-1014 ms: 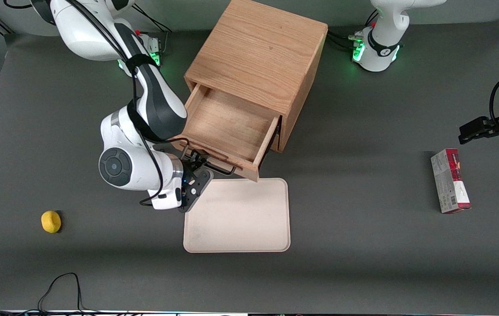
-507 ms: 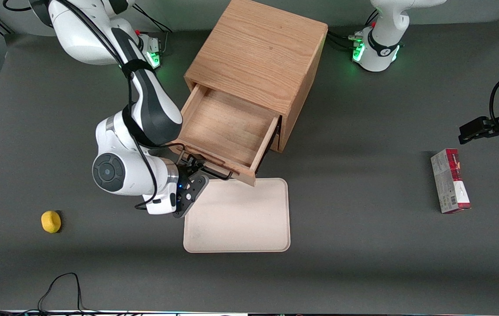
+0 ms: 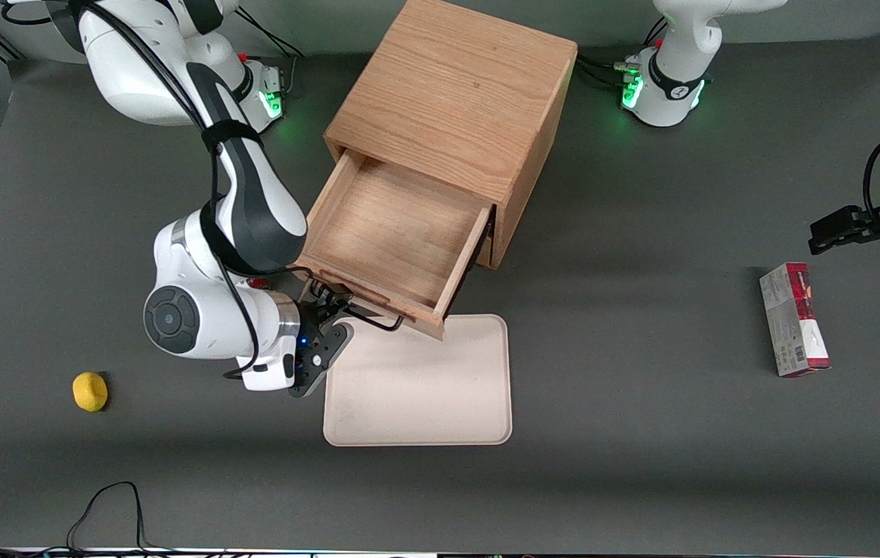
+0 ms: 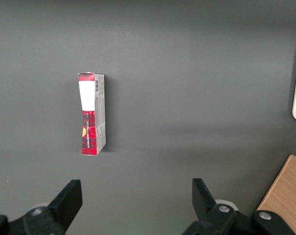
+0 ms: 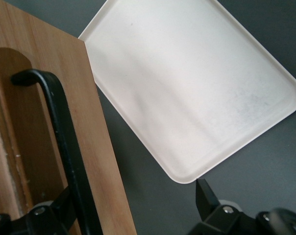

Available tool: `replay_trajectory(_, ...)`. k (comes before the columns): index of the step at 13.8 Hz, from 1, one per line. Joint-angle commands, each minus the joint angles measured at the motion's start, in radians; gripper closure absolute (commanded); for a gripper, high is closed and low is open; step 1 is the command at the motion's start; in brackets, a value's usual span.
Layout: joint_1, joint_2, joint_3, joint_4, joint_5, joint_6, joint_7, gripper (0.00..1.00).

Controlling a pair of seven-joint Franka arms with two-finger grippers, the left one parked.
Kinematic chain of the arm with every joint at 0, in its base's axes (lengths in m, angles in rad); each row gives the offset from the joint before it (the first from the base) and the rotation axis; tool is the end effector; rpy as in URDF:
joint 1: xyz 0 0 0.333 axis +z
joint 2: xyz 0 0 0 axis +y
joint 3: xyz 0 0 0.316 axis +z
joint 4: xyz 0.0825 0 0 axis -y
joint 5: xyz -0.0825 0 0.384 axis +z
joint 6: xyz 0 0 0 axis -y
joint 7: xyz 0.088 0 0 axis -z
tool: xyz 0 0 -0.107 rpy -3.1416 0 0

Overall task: Open upper drawer
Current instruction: 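Keep pulling the drawer handle further out with the right gripper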

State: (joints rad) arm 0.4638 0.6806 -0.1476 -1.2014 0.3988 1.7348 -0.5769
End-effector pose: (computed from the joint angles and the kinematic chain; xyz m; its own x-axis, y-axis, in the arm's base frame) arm 0.6698 0.2857 0.3761 0.6814 0.7312 0.0313 0.7004 -0.6391 -0.3178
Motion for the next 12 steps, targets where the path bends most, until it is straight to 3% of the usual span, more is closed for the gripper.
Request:
replay_trajectory(1, -0.016, 0.031, 0.007, 0.048, 0.026, -0.015, -0.027, 0.00)
replay_trajectory(12, -0.073, 0.066, 0.008, 0.091, 0.041, -0.017, -0.029, 0.00)
